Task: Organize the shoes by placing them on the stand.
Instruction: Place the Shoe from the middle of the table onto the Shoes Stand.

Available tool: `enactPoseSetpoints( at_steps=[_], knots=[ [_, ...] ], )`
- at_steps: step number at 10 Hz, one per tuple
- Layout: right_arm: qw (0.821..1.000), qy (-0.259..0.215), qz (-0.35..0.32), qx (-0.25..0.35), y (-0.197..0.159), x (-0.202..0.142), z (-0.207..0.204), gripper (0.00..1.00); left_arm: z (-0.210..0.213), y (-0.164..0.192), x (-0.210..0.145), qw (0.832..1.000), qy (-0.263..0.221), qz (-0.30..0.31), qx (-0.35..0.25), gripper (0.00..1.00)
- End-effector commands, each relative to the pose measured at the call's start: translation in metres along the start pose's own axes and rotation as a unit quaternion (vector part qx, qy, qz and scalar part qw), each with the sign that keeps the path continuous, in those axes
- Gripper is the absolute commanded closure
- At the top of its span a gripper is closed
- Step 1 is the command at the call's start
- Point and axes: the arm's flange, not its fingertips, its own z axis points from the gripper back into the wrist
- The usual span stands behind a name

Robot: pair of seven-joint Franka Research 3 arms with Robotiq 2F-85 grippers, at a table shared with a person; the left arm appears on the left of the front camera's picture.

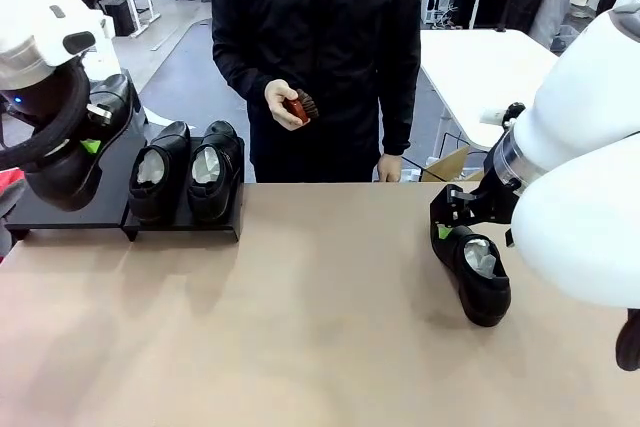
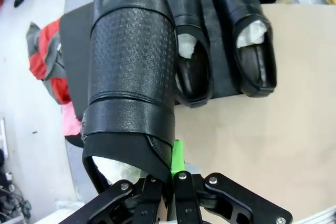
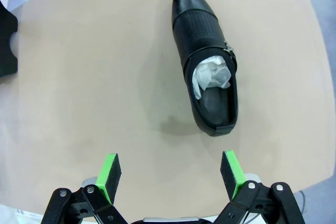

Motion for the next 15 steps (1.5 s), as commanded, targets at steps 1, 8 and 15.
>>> enactPoseSetpoints(
  at_steps=[1, 8, 15],
  knots=[
    [1.0, -0.003, 0.004, 0.007, 0.001, 0.002, -0.001, 0.0, -0.02, 0.026, 0.027, 0.999, 0.013, 0.031, 0.017, 1.0],
    [1.0, -0.003, 0.004, 0.007, 0.001, 0.002, -0.001, 0.0, -0.139, 0.113, 0.082, 0.995, -0.019, 0.023, 0.099, 1.0],
    [1.0, -0.003, 0.004, 0.007, 0.001, 0.002, -0.001, 0.0, -0.194, 0.114, 0.06, 0.995, -0.006, 0.013, 0.1, 1.0]
  ],
)
